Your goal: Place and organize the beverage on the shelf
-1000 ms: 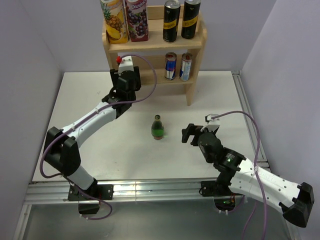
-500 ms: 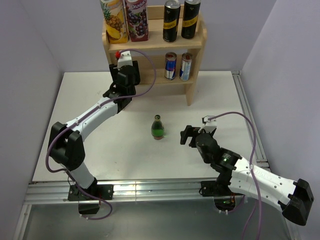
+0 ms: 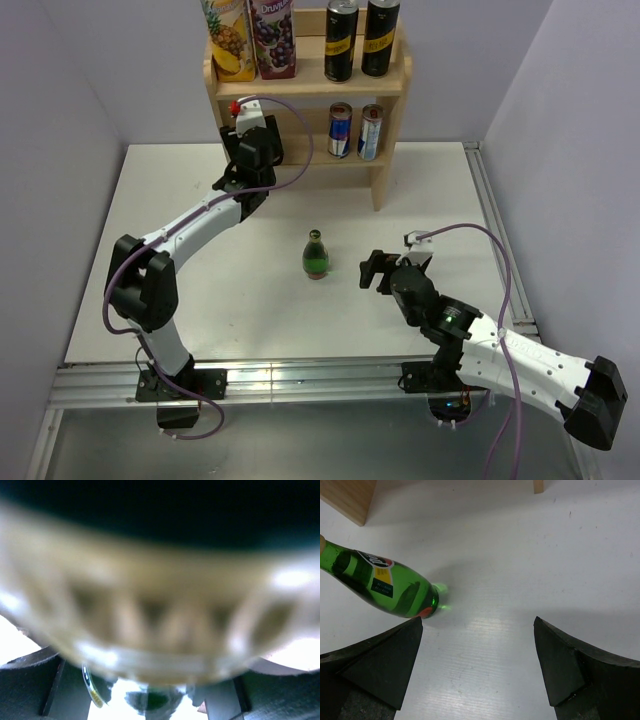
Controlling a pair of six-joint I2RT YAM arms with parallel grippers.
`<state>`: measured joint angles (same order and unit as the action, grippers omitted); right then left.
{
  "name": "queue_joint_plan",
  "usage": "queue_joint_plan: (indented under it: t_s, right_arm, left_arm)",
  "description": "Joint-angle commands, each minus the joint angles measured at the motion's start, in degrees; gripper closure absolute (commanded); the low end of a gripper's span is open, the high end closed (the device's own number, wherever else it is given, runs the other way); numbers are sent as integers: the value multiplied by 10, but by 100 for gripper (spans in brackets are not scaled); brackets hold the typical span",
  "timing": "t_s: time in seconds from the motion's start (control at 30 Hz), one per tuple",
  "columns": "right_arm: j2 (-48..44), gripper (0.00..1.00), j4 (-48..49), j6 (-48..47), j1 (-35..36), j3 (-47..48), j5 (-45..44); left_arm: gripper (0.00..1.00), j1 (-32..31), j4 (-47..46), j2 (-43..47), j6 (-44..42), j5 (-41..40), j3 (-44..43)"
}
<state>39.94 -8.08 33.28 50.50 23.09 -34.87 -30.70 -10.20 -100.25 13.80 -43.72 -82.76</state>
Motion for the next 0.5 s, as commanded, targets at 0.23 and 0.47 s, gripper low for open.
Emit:
queue_joint_plan:
  t_s: [0.23, 0.47]
  right_arm:
    - [-2, 1, 23, 7, 5, -10, -9]
    - [-6, 1, 24, 8, 4, -12, -11]
  left_arm:
    - [11, 20, -55, 16, 3, -19, 0]
    - [3, 22, -52, 18, 2, -20, 6]
